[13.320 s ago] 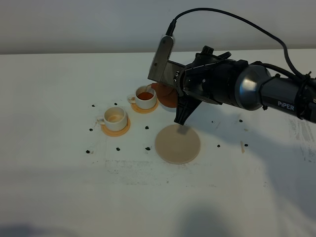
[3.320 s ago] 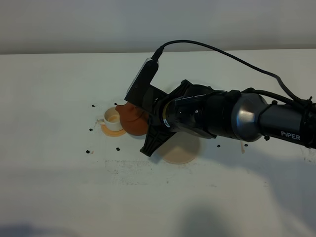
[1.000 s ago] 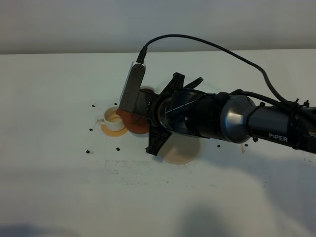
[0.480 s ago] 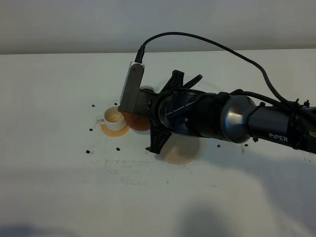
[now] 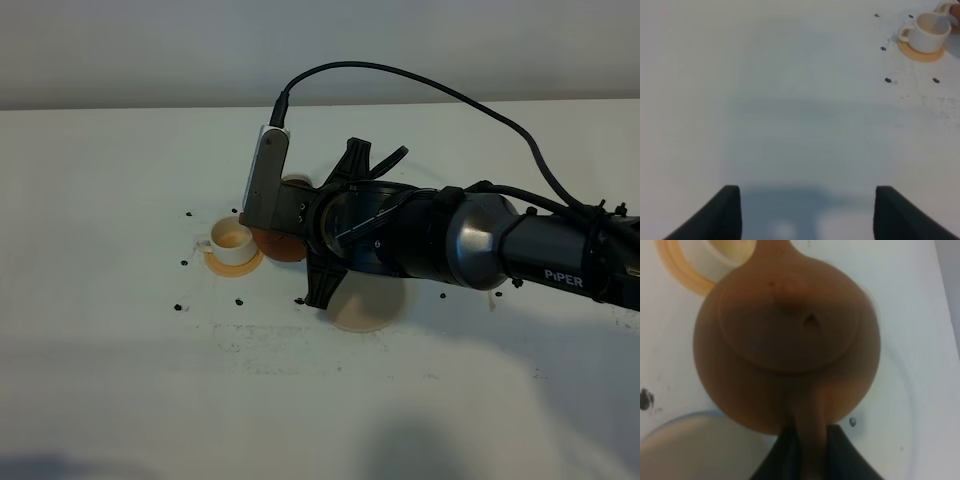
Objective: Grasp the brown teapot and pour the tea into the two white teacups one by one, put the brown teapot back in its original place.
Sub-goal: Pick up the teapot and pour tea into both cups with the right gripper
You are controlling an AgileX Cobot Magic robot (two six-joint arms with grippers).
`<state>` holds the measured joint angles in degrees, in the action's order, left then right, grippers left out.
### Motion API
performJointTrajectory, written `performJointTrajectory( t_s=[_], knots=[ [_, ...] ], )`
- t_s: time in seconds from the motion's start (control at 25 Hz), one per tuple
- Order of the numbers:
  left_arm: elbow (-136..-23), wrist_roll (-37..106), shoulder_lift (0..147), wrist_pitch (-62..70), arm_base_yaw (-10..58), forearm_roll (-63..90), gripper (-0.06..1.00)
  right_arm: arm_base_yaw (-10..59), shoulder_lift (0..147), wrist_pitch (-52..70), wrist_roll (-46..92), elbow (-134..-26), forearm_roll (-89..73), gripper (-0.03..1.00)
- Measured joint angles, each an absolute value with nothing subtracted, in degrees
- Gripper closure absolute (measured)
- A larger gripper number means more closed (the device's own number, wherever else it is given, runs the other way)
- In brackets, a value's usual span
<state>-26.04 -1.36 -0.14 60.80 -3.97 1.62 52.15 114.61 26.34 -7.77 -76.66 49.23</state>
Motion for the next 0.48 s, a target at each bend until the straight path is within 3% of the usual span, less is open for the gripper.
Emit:
performJointTrajectory(
  t_s=[0.48],
  knots=[
    [-26.0, -1.4, -0.1, 60.8, -4.0, 1.6, 0.41, 52.1, 114.6, 26.3, -7.8, -76.7, 51.1, 0.87]
  ],
)
